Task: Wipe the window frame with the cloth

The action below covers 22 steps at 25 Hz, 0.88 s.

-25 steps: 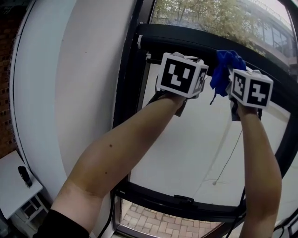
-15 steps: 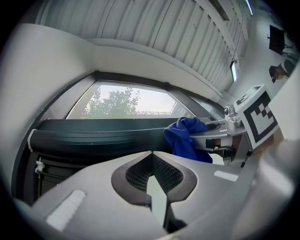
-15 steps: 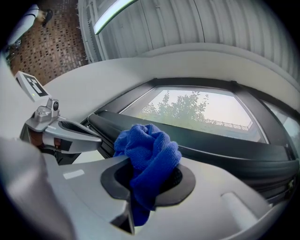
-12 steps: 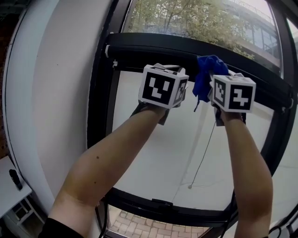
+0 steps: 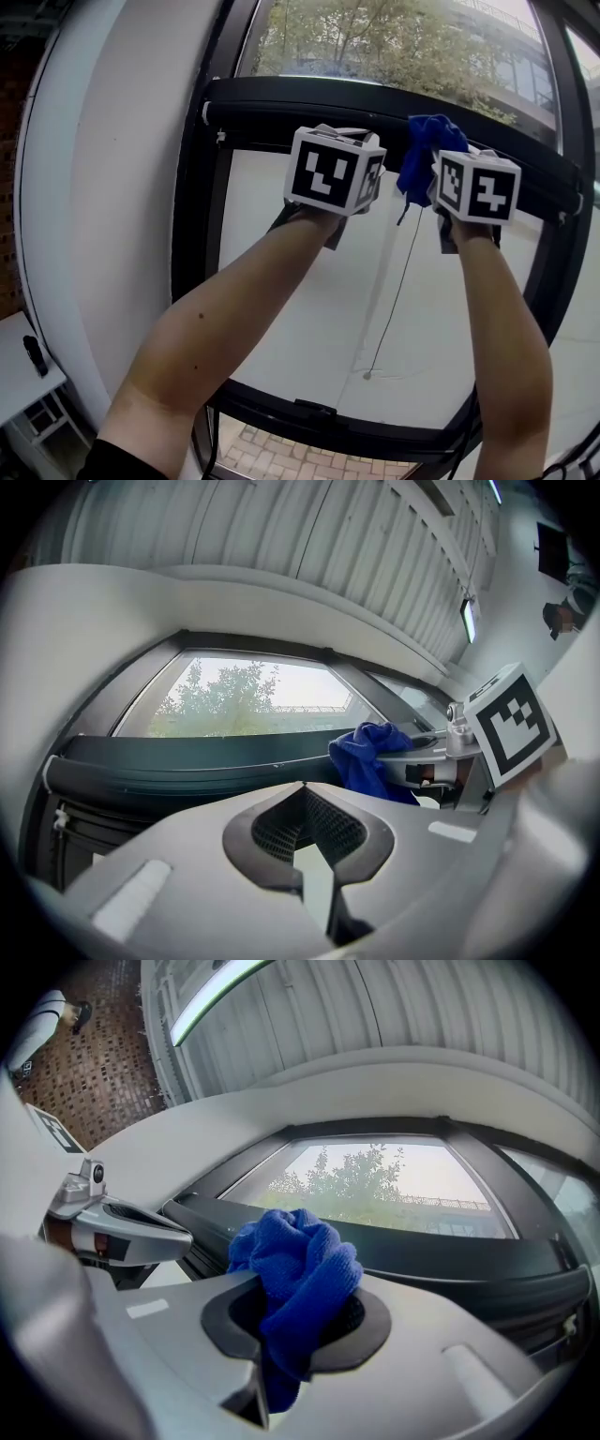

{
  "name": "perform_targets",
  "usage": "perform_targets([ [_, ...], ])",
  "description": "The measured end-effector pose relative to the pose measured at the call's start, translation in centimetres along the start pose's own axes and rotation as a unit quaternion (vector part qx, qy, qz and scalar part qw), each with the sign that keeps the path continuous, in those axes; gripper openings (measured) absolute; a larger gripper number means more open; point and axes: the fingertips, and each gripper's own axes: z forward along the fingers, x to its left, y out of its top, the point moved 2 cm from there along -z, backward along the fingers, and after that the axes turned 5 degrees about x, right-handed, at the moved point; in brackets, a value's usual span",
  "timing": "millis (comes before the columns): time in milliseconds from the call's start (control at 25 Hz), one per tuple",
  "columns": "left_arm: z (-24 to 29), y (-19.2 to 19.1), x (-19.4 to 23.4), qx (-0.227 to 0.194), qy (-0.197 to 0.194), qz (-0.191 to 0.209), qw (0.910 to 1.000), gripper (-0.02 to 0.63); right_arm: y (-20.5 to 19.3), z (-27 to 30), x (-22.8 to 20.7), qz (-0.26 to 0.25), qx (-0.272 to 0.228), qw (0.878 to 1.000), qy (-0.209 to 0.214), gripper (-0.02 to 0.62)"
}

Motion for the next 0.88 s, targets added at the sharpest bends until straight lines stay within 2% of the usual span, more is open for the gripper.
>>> perform_targets([
  [80,0.0,0.3,0.0,-0.004,0.004,0.003,1.0,-0.008,-0.2,0.0,-0.3,-0.002,0.003,1.0,-0.005,0.075],
  [240,-0.1,0.2,0.8,0.017,0.067,0.008,0.9976,-0.009,-0.6,-0.7,-1.6,0.001,0.009,1.0,-0.017,0.077],
  [320,0.3,0.2,0.6,0.025,0.082,0.001,0.9964,-0.009,-0.9,-1.1,-2.8,0.004,0.01,1.0,-0.022,0.077],
  [520,1.6,0.3,-1.1,0.032,0.087,-0.006,0.9956,-0.009,-1.6,-2.0,-5.7,0.007,0.014,0.999,-0.032,0.077],
  [720,2.0,2.0,-3.0,0.019,0.102,0.002,0.9946,-0.009,-2.3,-3.4,-8.8,0.014,0.02,0.999,-0.048,0.077],
  [880,2.9,2.1,-5.3,0.03,0.095,0.009,0.995,-0.009,-3.0,-4.2,-11.2,0.025,0.021,0.998,-0.055,0.077],
])
